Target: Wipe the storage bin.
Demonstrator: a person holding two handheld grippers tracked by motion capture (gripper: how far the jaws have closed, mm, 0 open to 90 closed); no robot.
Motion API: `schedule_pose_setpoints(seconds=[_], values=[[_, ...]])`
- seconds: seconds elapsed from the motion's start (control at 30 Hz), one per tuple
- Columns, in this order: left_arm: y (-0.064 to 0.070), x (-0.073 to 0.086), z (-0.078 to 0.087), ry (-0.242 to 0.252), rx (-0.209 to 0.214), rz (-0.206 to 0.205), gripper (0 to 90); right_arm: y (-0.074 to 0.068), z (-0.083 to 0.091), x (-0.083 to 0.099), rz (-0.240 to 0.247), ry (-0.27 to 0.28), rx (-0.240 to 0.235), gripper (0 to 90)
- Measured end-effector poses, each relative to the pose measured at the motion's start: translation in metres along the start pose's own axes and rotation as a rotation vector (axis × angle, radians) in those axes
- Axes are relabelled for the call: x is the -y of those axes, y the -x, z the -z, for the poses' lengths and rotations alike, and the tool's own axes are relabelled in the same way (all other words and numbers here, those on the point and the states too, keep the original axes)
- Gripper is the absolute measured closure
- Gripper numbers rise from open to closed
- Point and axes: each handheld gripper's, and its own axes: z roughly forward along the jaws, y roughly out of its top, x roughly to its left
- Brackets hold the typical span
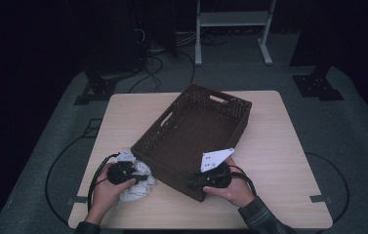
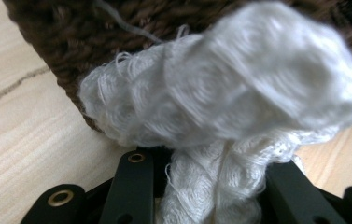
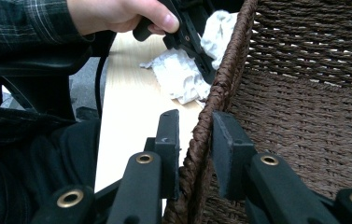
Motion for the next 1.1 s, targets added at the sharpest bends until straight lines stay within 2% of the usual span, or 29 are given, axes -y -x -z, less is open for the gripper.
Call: schedule_pose_setpoints(seconds=[0.27, 0.6, 0.8, 1.1], values=[[0.009, -0.008, 0.023, 0.122, 0.009, -0.018, 68.1, 0.000, 0.000, 0.000, -0.002, 0.001, 0.000, 72.4], [0.017, -0.018, 0.043, 0.183, -0.017, -0.045, 68.1, 0.000, 0.000, 0.000, -0.005, 0.003, -0.003, 72.3], [0.016, -0.015, 0.029, 0.143, 0.001, -0.037, 67.6, 0.001, 0.000, 0.000, -0.004, 0.003, -0.004, 72.3], [0.017, -0.011, 0.009, 0.046, -0.016, -0.062, 67.4, 0.001, 0.000, 0.000, -0.002, 0.003, -0.006, 72.2]])
